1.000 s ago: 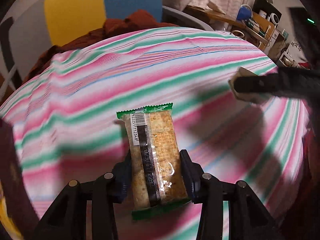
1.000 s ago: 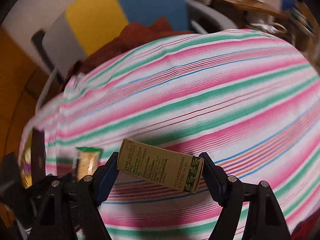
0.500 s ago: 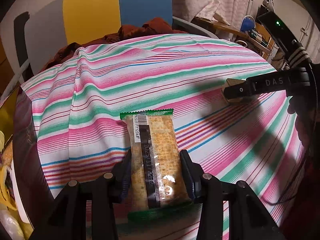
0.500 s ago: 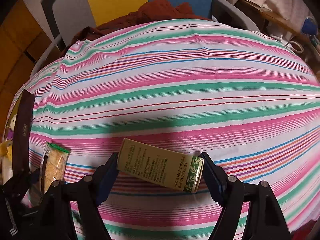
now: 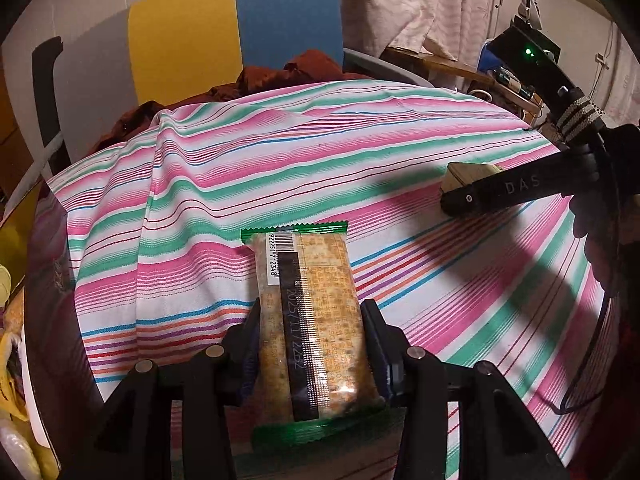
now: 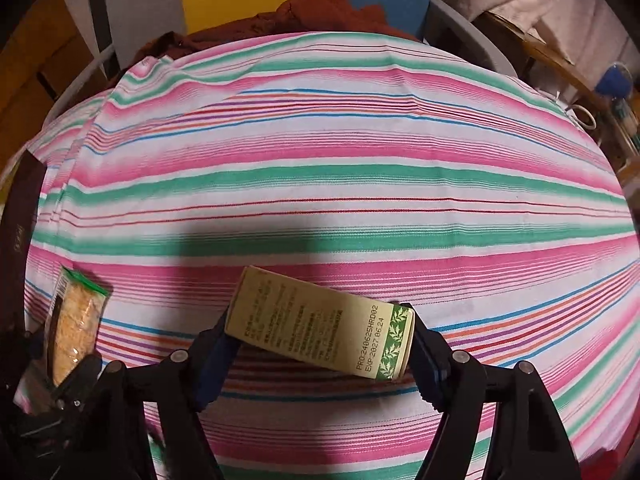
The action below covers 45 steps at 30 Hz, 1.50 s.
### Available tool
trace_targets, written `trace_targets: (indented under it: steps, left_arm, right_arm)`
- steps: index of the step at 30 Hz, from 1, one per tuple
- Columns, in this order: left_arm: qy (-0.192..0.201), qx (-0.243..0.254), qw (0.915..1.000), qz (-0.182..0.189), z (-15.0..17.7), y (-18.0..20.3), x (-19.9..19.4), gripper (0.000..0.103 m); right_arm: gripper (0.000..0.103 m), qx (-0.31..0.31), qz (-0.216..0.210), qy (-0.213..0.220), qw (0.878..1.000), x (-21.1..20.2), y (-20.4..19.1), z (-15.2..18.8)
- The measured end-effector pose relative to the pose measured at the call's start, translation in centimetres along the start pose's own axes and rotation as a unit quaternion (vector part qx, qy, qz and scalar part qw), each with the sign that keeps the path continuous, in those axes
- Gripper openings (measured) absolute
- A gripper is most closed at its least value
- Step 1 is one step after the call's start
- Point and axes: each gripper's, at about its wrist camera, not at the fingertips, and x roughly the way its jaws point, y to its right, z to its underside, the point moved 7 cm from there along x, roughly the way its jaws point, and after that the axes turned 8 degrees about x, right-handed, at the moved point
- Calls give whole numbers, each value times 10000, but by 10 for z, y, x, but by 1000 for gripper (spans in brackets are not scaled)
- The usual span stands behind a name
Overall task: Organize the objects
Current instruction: 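Carry the cracker bar into the gold tray and release while the right tool drops the green box there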
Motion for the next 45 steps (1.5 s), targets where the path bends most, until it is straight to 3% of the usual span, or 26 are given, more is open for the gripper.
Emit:
trace_targets:
  steps: [12,22,30,41,45]
  left_arm:
    - [-76,35,9999,-127,1,3,-13,45]
    - [638,10,9976,-276,-19,-8,-85,45]
    - [946,-225,9933,-630,-15,-44,-132,45]
    - [932,-774,9889,-863,14,-95,-153,45]
    - [923,-916,9875,-890,23,-107,-156,45]
  right_arm:
    - [76,-176,60,146,9997,-4,-1,1]
    - [76,-341,231,276,9988,-6,-7,3]
    - [76,-382,343,330,9981,-2,-18,0]
    - [76,-195,681,274,9971,-9,-21,7]
    - [76,-214,548,206,9981,-12,-41,13]
